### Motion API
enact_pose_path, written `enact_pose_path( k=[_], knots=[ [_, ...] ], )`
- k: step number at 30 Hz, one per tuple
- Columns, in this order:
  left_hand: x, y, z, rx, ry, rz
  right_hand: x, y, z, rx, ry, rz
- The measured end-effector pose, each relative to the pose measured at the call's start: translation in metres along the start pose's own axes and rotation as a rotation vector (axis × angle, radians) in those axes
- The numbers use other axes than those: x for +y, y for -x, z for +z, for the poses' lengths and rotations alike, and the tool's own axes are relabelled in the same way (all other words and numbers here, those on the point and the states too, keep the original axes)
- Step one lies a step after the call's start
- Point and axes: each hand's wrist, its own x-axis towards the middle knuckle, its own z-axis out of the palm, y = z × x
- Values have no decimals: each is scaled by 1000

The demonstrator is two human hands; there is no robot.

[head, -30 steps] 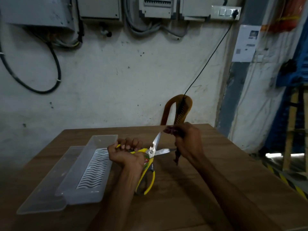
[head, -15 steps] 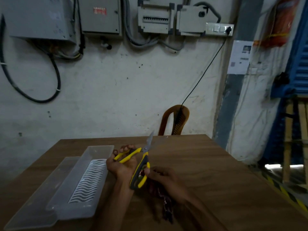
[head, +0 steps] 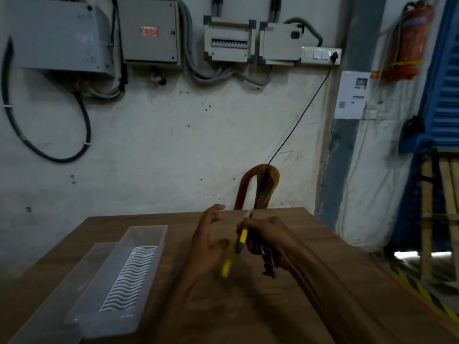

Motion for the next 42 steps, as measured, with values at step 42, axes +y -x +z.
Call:
enact_pose_path(
  k=[42],
  knots=[
    [3,8,-24,461,1440,-333,84,-17,3,331,-483,-221]
  ],
)
